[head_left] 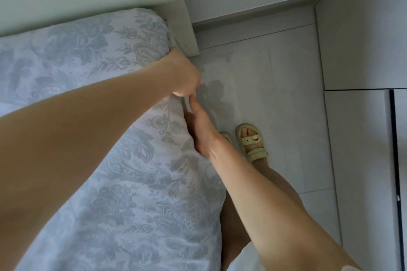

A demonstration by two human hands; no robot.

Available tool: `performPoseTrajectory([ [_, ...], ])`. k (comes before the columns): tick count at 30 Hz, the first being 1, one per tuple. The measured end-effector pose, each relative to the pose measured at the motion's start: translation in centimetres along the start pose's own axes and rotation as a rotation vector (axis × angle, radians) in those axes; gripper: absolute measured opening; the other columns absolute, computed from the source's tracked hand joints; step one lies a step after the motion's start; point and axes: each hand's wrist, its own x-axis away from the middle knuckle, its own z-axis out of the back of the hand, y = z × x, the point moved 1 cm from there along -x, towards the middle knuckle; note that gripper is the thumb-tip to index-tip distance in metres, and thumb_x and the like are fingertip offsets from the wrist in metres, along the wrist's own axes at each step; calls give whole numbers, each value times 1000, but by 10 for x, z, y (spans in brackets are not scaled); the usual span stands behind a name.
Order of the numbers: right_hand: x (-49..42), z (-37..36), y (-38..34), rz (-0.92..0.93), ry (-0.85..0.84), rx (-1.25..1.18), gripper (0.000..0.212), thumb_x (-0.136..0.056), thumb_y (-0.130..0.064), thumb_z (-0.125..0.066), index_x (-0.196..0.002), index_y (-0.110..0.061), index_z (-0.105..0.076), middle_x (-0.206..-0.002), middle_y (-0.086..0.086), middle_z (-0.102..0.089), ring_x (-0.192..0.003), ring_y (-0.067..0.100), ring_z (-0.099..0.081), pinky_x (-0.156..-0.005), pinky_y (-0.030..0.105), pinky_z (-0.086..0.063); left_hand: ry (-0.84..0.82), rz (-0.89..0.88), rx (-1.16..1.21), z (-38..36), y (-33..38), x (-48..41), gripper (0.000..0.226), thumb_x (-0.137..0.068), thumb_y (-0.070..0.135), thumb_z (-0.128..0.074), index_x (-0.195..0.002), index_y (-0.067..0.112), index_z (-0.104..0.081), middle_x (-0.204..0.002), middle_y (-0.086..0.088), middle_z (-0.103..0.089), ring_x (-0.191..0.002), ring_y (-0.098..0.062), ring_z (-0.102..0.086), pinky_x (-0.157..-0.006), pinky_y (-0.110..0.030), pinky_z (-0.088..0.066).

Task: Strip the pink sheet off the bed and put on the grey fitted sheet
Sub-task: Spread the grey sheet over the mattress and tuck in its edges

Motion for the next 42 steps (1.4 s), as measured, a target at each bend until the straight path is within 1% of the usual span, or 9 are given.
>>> performPoseTrajectory([
  [9, 3, 26, 19, -213, -59, 51, 99, -75, -87, -15, -139, -18, -48, -134, 10, -56, -123, 28, -53, -109, 46, -36, 545, 81, 728, -17, -10, 24, 26, -100, 28, -33, -97, 14, -54, -89, -13, -62, -88, -33, -57, -76, -37, -44],
  [13, -1, 13, 10, -211, 47, 100, 89, -82, -81, -15, -128, -17, -56, -121, 8, -64, -112, 24, -59, -92, 37, -46, 661, 172, 838, -19, -10, 36, 28, -100, 24, -36, -107, 10, -59, -93, -11, -62, -93, -30, -55, -73, -32, -35],
  [17, 20, 34, 10, -165, 228, 47, 96, -80, -83, -16, -112, -8, -65, -118, 17, -65, -112, 33, -60, -103, 47, -43, 879, 288, 936, -23, -9, 60, 28, -98, 21, -41, -102, 7, -65, -95, -10, -66, -94, -30, -56, -77, -33, -39],
  [22, 38, 44, 27, 41, 366, 46, 63, -93, -65, -31, -112, -16, -66, -113, 6, -68, -108, 24, -63, -100, 40, -47, 1055, 410, 835, -47, 11, 105, 22, -90, 14, -48, -83, 6, -68, -81, -8, -65, -78, -30, -58, -66, -41, -48],
  [27, 41, 32, 34, 55, 360, 68, 49, -95, -56, -39, -114, -19, -65, -97, 3, -68, -86, 19, -63, -74, 32, -52, 871, 267, 575, -91, 67, 132, 29, -85, 20, -50, -106, 13, -69, -120, -15, -61, -110, -37, -57, -89, -50, -48],
  [34, 35, 32, 31, 1, 190, 209, 65, -89, -71, -30, -122, -27, -62, -123, 3, -65, -113, 18, -60, -99, 40, -46, 462, 266, 481, -108, 137, 119, 50, -94, 44, -27, -137, 30, -46, -156, -9, -18, -142, -46, -1, -108, -70, -5],
  [36, 34, 31, 12, -41, 239, 425, 73, -89, -72, -20, -118, -22, -64, -119, 6, -66, -101, 20, -62, -82, 35, -51, 359, 243, 471, -101, 154, 115, 48, -94, 46, -29, -138, 34, -44, -158, -5, -12, -139, -47, 16, -104, -72, 9],
  [38, 37, 24, -11, -66, 335, 780, 74, -93, -67, -17, -125, -15, -59, -129, 7, -59, -109, 23, -56, -91, 39, -47, 244, 138, 424, -96, 181, 113, 47, -95, 45, -32, -138, 31, -45, -158, -4, -12, -137, -44, 26, -97, -71, 23],
  [42, 67, -8, -35, 386, 367, 1356, 53, -100, -47, -31, -122, -6, -57, -123, 12, -61, -118, 30, -54, -98, 40, -42, 71, 6, 447, -92, 231, 126, 40, -94, 37, -41, -127, 23, -58, -139, 1, -49, -145, -34, 0, -85, -65, 39],
])
